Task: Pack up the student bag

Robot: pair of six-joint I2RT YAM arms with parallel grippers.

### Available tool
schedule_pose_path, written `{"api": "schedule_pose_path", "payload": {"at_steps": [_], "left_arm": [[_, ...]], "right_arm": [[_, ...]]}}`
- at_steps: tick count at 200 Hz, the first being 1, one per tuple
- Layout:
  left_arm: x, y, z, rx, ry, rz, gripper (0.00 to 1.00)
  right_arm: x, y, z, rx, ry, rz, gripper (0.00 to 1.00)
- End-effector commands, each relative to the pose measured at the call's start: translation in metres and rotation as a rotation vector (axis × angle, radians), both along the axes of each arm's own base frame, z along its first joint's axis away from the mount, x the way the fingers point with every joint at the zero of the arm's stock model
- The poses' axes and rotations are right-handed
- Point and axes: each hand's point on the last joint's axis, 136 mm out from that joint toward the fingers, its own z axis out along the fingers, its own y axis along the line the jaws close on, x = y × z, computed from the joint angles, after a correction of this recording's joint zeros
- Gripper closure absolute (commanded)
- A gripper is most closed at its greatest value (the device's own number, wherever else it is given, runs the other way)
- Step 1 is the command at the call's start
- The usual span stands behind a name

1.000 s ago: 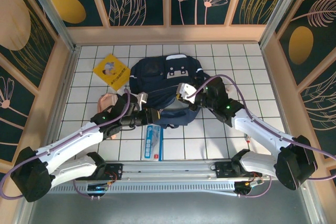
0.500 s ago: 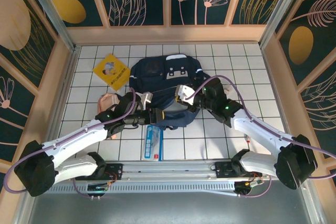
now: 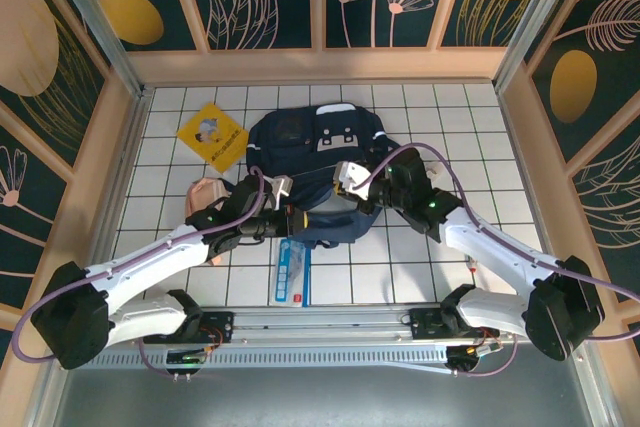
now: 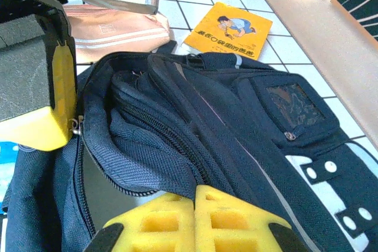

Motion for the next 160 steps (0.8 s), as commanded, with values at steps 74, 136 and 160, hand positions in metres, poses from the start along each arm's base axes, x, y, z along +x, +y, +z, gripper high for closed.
{"api": "schedule_pose_path", "payload": {"at_steps": [74,136,160], "left_arm": [[0.038,0.070,0.070,0.327,-0.559,0.055,1.00],[0.017,0.024,0.062,0.042,-0.485,-0.160,1.00],[0.009,0.000,0.064,-0.074,-0.420,-0.241,1.00]], "right_arm": [[-0.006,-0.035,0.030,-0.213,-0.213,0.110,1.00],[0.003,-0.016,0.016,-0.191,-0.246,0.056,0.76],[-0.001,-0.005,0.007,-0.207,-0.264,0.058,0.70]]}}
